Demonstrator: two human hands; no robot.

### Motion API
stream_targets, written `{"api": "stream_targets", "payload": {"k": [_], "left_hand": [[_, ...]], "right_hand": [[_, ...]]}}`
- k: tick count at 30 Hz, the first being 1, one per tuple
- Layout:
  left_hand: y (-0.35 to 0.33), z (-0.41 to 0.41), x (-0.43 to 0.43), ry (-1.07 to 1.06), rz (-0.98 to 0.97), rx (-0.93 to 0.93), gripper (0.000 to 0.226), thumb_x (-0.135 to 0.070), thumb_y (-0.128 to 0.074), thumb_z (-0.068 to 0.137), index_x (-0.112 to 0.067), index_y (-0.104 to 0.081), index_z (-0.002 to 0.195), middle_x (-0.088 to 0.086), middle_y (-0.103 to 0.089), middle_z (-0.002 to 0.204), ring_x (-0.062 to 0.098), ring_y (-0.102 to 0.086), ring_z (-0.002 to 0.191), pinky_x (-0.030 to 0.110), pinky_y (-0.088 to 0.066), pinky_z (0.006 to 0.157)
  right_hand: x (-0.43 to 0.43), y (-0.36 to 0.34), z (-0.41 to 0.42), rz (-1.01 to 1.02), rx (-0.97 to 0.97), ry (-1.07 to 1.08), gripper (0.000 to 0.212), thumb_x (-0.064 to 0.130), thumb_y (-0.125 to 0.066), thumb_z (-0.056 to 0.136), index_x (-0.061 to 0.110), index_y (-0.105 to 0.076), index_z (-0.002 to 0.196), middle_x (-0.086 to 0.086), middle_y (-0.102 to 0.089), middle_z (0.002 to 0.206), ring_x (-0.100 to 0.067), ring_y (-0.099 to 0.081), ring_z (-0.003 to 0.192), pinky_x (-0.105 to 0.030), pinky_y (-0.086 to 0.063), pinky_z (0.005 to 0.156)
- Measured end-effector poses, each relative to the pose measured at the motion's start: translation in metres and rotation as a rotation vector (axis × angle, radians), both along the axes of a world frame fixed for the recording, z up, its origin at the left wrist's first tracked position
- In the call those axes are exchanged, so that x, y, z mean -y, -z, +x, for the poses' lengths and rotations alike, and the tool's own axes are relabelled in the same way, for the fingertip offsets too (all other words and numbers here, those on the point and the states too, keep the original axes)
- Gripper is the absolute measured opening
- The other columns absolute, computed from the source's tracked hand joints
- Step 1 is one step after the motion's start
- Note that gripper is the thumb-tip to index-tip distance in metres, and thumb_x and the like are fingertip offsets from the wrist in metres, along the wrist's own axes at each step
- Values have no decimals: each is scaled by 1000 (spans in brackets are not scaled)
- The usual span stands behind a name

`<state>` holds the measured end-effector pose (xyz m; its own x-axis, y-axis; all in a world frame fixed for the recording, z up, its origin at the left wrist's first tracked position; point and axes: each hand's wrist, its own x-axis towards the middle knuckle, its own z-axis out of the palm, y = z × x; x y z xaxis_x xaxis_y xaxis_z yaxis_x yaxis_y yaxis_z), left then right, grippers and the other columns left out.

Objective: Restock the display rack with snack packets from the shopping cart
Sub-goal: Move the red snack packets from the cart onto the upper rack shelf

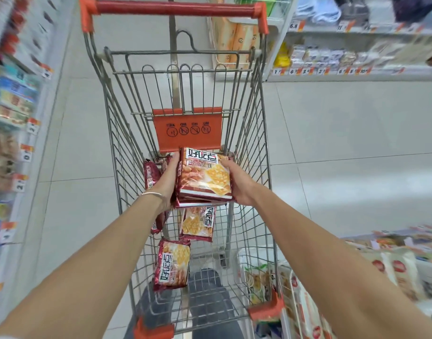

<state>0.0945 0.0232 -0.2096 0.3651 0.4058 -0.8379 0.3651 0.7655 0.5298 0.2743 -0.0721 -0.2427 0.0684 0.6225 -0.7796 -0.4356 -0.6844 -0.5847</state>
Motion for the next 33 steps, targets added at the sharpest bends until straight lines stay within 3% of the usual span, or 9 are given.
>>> {"api": "stream_targets", "payload": {"k": [6, 8, 10, 13, 17, 22, 25, 27, 33], "left_hand": [[-33, 7, -4, 263, 33, -38, 55, -72, -56, 85, -19, -63, 102, 4, -77, 75, 17, -76, 73, 29, -60, 66], [-37, 3, -11, 300, 57, -58, 91, -83, -72, 60, -20, -62, 126, 9, -74, 116, 25, -68, 111, 46, -53, 97], [-31, 4, -19, 312, 90, -82, 118, -88, -75, 45, -24, -53, 141, 9, -58, 143, 31, -53, 132, 55, -38, 111], [-76, 10, -3, 342, 172, -25, 81, -71, -62, 80, -13, -55, 136, 10, -72, 111, 25, -68, 101, 37, -51, 89], [-111, 17, 11, 422, 277, 21, 67, -64, -61, 84, -11, -56, 125, 6, -75, 88, 22, -69, 68, 29, -57, 51], [-162, 19, 55, 514, 353, 158, 30, -45, -63, 91, -18, -58, 80, -8, -55, 45, 9, -50, 36, 16, -43, 42], [-198, 24, 94, 623, 343, 272, 41, -57, -66, 85, -16, -66, 88, 4, -73, 76, 20, -68, 64, 30, -61, 67], [-225, 26, 126, 706, 350, 374, 47, -61, -67, 83, -15, -69, 92, 8, -72, 86, 26, -67, 77, 40, -57, 83], [-306, 29, 250, 861, 419, 562, 34, -48, -67, 91, -17, -61, 76, -4, -62, 54, 8, -57, 40, 19, -50, 47]], "right_hand": [[5, -38, -8, 13, 59, 68, 53, 51, -40, 100, 11, -61, 126, -11, -73, 113, -24, -70, 96, -36, -55, 82], [8, -58, -11, 25, 89, 72, 55, 53, -43, 98, 11, -60, 129, -13, -72, 118, -27, -69, 104, -41, -52, 96], [13, -80, -15, 29, 123, 89, 57, 57, -46, 94, 13, -61, 128, -12, -73, 115, -29, -68, 108, -45, -46, 105], [27, -106, -19, 53, 156, 149, 59, 63, -50, 89, 16, -63, 123, -11, -73, 115, -31, -65, 113, -52, -40, 111], [59, -148, -34, 132, 180, 266, 45, 52, -41, 99, 15, -63, 110, -10, -74, 102, -26, -69, 94, -45, -48, 102], [116, -202, -58, 179, 236, 477, 40, 44, -52, 96, 12, -64, 115, -12, -72, 108, -27, -69, 89, -38, -55, 87], [166, -239, -77, 190, 317, 581, 27, 32, -54, 96, 11, -63, 110, -7, -72, 95, -20, -71, 71, -27, -58, 61], [204, -265, -90, 212, 377, 662, 20, 27, -53, 97, 12, -62, 106, -6, -72, 87, -17, -71, 65, -24, -56, 55], [334, -342, -133, 296, 561, 924, 18, 26, -57, 94, 13, -68, 100, -6, -74, 90, -19, -70, 74, -30, -57, 73]]}}
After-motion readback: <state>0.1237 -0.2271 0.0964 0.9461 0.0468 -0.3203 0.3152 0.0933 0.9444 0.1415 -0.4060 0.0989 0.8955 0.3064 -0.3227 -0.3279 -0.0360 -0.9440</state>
